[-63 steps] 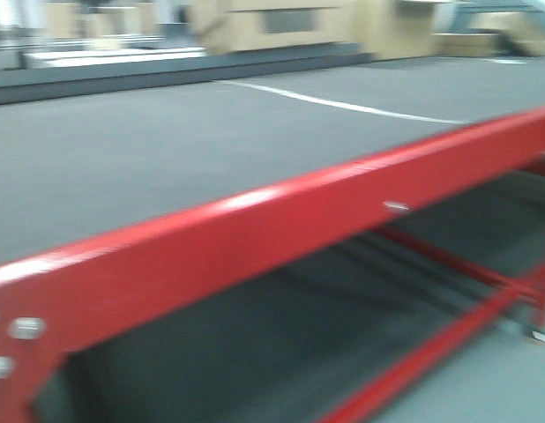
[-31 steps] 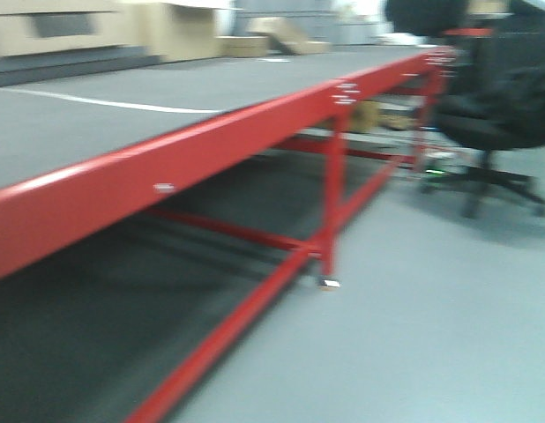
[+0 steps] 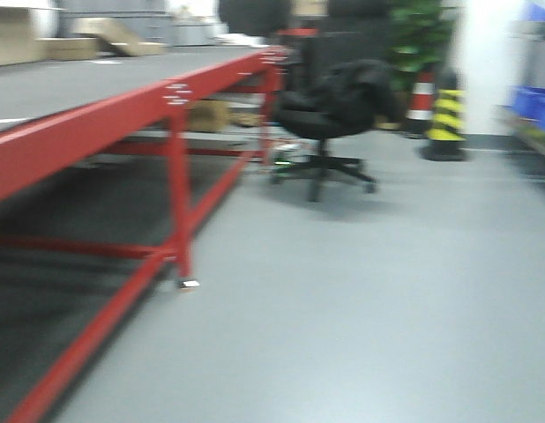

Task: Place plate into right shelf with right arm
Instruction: 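Drive the base to the shelf of blue bins holding the plate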

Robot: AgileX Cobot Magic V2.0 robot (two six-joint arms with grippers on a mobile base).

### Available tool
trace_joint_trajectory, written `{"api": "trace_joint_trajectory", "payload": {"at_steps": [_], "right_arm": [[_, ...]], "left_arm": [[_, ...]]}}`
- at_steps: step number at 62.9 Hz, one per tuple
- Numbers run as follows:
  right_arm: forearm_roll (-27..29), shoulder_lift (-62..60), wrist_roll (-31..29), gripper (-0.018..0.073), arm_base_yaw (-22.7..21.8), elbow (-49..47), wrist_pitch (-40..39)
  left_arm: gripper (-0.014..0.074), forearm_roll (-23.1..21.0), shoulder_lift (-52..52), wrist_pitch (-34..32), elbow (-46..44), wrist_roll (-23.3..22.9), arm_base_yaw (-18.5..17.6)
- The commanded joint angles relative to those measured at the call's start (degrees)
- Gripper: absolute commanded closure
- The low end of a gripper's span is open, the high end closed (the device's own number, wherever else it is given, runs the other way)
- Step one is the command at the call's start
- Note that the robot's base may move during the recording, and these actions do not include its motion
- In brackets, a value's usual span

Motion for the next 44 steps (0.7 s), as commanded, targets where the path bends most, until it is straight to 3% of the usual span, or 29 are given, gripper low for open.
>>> {"api": "trace_joint_trajectory", "payload": {"at_steps": [1, 44], "right_arm": [[1.07, 0.52, -0.2, 0.0504, -0.24, -1.61, -4.81], [1.07, 0.36, -0.2, 0.0504, -0.24, -1.61, -4.28]], "left_arm": [[0.0643, -0.33, -0.37, -5.03, 0.46, -0.19, -0.49], [0.0643, -0.33, -0.37, -5.03, 0.46, -0.19, -0.49]]}}
